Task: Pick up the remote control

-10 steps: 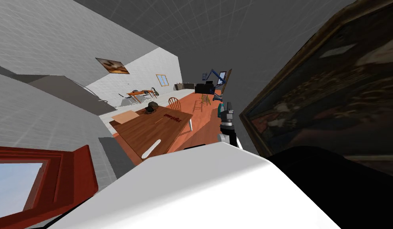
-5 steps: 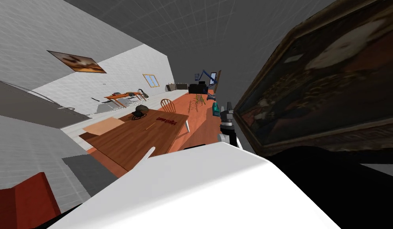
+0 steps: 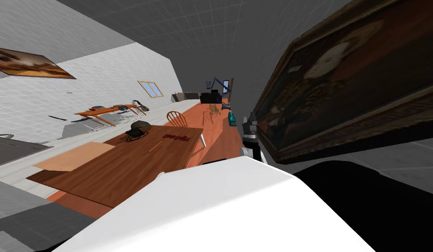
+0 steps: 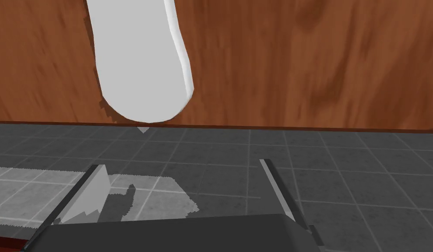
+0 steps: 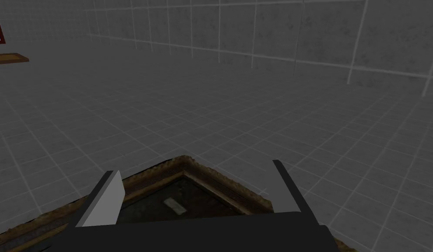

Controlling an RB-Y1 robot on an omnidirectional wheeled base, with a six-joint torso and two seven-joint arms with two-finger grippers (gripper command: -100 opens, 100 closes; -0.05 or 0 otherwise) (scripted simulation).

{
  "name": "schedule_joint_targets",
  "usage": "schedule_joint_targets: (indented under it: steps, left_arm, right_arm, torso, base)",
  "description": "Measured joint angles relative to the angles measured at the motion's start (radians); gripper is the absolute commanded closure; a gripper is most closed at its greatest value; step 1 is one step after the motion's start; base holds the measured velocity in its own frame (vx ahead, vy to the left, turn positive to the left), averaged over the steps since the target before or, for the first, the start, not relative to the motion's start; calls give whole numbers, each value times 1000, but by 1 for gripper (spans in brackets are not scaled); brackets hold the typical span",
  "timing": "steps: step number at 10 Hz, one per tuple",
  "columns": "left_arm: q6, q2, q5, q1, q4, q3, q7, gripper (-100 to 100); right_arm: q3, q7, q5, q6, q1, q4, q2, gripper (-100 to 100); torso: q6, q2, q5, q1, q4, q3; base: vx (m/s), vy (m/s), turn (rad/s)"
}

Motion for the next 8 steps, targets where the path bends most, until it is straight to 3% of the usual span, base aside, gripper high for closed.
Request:
schedule_joint_targets:
  steps: [8]
  left_arm:
    - [193,-43,104,-39,101,57,14,-100]
  right_arm:
    - [0,0,0,0,0,0,0,0]
  torso:
    - [-1,0,0,0,0,0]
  base:
    - [31,44,-243]
